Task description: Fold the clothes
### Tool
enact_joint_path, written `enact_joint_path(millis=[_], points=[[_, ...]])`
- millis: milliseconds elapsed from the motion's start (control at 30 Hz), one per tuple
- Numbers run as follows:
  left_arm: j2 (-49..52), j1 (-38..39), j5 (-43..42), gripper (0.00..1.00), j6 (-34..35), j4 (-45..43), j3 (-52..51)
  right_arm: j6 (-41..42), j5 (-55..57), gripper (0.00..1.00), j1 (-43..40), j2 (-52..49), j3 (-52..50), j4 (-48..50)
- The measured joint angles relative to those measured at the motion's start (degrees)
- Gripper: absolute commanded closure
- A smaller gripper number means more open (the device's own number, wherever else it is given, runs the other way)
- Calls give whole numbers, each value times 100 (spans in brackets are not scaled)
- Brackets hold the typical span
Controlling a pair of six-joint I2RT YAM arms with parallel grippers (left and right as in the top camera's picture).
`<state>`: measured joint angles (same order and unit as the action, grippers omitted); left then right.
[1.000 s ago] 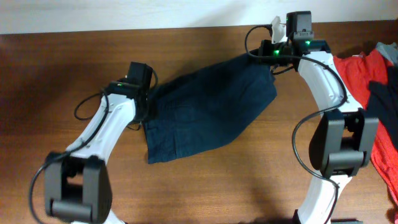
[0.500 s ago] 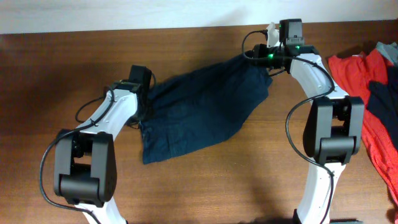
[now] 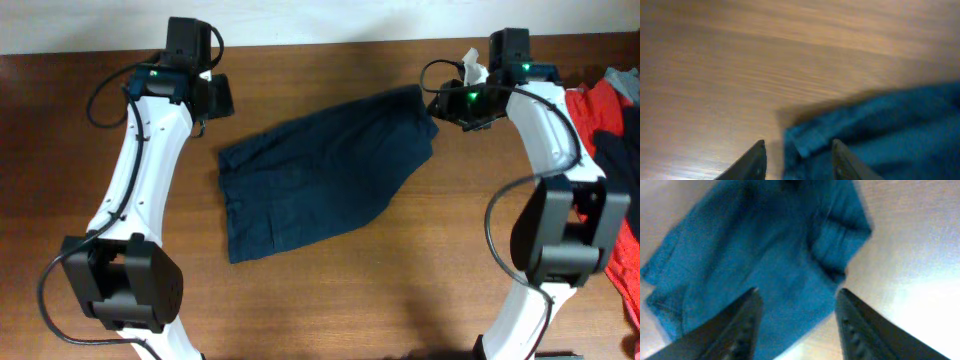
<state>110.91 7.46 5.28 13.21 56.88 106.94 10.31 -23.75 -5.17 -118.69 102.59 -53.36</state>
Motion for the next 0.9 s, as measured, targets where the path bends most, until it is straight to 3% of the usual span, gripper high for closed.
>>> enact_joint_path(millis=[100,200,367,533,567,667,700,900], points=[[11,11,-708,73,-479,468,-20,-74,-94,63,72,192,55,-553],[103,79,-1241,71,-1132,940,-136,-282,-144,45,227,229,35,-809],[549,177,-1606,46,-1838,1027,-577,-597,-173,29,581,227,-151,-826],[1172,136,-1600,45,-2133,610,-789,-695,-188,27,741,214,-168,-743],[1274,131,-1602,48,-2212,501,-789,-713,-188,27,741,197,-168,-732],[1456,116,-1609,93,-2385,289,-789,-730,-186,28,741,96,-179,-728],[1506,114,-1631,100,-2420,254,-789,-737,-186,29,741,57,-205,-713],[1534,118,-1770,100,-2573,468,-673,-754,-184,32,741,-98,-382,-693]])
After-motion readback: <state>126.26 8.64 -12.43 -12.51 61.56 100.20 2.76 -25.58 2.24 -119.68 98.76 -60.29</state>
